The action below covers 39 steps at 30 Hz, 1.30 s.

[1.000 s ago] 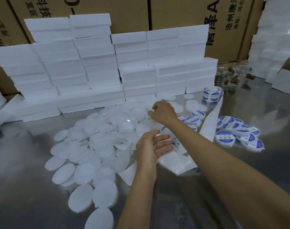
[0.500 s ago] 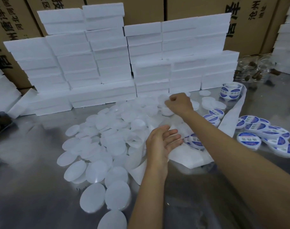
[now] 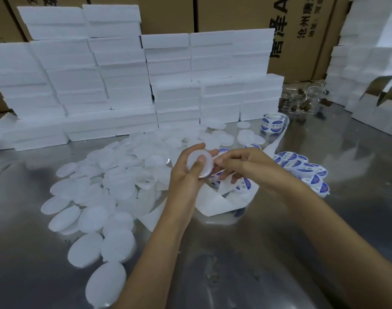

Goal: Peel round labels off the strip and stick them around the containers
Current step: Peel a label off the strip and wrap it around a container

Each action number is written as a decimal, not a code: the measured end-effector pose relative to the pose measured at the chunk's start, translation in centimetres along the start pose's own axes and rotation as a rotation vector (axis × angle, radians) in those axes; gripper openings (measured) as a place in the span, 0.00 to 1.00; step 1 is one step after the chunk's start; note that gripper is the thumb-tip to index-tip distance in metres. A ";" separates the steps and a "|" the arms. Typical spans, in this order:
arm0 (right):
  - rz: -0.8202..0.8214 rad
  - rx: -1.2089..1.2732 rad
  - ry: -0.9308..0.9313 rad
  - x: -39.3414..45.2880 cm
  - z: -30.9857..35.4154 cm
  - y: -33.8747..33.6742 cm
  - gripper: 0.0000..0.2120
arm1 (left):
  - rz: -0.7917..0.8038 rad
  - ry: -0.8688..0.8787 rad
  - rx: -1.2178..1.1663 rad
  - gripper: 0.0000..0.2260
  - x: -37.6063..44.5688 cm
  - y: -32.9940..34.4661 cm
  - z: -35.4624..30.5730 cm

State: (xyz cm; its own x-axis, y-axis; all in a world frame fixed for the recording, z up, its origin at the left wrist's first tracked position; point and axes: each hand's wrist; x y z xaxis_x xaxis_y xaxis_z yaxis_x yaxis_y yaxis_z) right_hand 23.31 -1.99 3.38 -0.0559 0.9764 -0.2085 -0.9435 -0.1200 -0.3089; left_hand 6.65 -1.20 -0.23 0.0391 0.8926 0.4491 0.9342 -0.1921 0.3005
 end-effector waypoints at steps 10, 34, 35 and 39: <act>-0.136 -0.516 -0.087 -4.1 -6.9 -1.6 0.11 | -0.022 0.003 0.042 0.11 -1.1 0.6 -0.6; -0.423 -0.099 -0.299 -4.5 -7.0 2.9 0.20 | 0.115 -0.289 0.040 0.15 -1.0 -0.1 0.7; -0.489 -0.209 -0.324 -4.5 -7.0 3.1 0.21 | 0.101 -0.312 0.029 0.15 -0.9 -0.2 0.8; -0.641 -0.484 -0.482 -4.5 -7.2 3.3 0.17 | 0.060 -0.366 0.051 0.16 -0.8 -0.4 1.0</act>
State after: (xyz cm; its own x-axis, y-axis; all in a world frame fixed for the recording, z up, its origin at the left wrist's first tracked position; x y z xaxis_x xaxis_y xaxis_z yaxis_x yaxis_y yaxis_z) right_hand 22.79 -8.10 -3.38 0.1959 0.8382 0.5090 -0.6085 0.5109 -0.6072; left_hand 6.62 -1.38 -1.57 0.2101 0.9687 0.1318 0.9424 -0.2366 0.2364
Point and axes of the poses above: each hand's wrist, its own x-axis towards the middle knuckle, its own y-axis out of the palm, z = x × y, and after that the axes turned 15 degrees about y, right-handed
